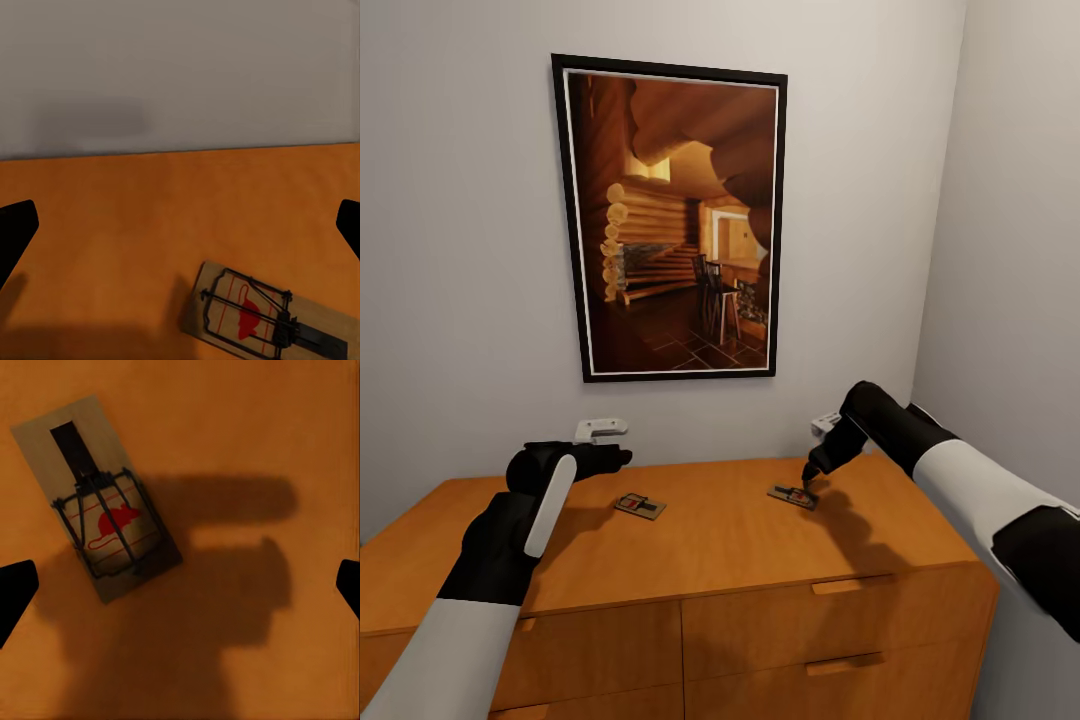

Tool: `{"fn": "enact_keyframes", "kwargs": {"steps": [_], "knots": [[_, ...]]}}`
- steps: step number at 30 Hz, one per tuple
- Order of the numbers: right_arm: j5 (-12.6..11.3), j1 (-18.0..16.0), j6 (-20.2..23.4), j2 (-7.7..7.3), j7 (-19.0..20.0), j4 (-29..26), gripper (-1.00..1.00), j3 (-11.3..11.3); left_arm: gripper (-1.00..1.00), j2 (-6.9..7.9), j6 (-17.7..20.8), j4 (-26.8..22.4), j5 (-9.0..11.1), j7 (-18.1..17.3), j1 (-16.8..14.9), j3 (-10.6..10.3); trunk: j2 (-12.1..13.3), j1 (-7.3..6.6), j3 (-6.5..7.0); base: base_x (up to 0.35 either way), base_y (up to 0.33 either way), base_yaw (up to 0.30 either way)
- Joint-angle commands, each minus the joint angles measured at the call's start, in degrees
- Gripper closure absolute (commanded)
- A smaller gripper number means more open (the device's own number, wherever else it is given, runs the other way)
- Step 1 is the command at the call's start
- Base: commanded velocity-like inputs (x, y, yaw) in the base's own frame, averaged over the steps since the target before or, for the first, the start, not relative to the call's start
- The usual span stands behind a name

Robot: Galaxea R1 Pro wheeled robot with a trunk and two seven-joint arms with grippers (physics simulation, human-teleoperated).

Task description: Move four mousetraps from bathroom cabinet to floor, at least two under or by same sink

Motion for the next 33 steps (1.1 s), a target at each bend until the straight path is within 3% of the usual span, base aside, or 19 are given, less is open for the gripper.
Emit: {"fn": "enact_keyframes", "kwargs": {"steps": [1, 9, 23, 33], "knots": [[0.59, -0.29, 0.01, -0.01, 0.57, -0.05, -1.00, 0.19, -1.00, 0.05, 0.18, -0.05, 0.60, 0.60, -0.05, -0.12, -0.04, 0.00, -0.08, 0.000, 0.000, 0.000], [0.39, -2.54, 0.01, 0.40, 0.13, 0.60, -1.00, -0.52, -1.00, 0.04, 0.18, -0.05, 0.66, 0.58, -0.05, -0.22, -0.04, 0.00, -0.08, 0.000, 0.000, 0.000], [0.41, -3.10, 0.01, 4.67, -1.36, 6.18, -1.00, -4.15, -1.00, 0.05, 0.18, -0.05, 0.69, 0.59, -0.05, -0.29, -0.04, 0.00, -0.08, 0.000, 0.000, 0.000], [0.42, -3.13, 0.01, 5.87, -2.68, 7.70, -1.00, -5.30, -1.00, 0.04, 0.18, -0.05, 0.73, 0.56, -0.05, -0.29, -0.04, 0.00, -0.08, 0.000, 0.000, 0.000]]}}
